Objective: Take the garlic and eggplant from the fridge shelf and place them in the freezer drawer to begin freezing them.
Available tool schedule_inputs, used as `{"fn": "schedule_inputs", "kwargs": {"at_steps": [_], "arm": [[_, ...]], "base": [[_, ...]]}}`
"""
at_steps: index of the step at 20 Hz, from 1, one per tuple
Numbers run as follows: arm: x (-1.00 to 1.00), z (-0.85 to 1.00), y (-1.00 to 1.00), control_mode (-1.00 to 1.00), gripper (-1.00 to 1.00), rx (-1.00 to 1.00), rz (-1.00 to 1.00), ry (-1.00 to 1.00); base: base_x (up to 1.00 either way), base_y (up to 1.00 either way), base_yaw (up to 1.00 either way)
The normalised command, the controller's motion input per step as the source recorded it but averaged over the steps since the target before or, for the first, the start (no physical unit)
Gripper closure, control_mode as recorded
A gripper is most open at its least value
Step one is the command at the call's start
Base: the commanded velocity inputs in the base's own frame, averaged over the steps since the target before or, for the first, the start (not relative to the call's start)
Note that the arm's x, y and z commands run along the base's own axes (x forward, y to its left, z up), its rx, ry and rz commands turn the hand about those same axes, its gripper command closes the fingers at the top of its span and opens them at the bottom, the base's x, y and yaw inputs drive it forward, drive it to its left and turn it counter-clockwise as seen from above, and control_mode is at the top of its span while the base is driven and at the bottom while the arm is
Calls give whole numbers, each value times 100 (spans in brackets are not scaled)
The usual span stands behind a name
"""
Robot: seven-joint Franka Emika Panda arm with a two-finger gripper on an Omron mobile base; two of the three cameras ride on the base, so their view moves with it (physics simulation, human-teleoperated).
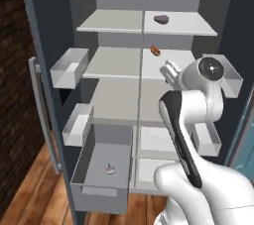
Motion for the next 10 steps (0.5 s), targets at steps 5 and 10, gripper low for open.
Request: {"fn": "schedule_inputs", "kwargs": {"at_steps": [5,10], "arm": [[0,0,0,100,-100,0,0,0],[0,0,0,100,-100,0,0,0]], "base": [[-10,-34,-44],[0,-39,-43]]}}
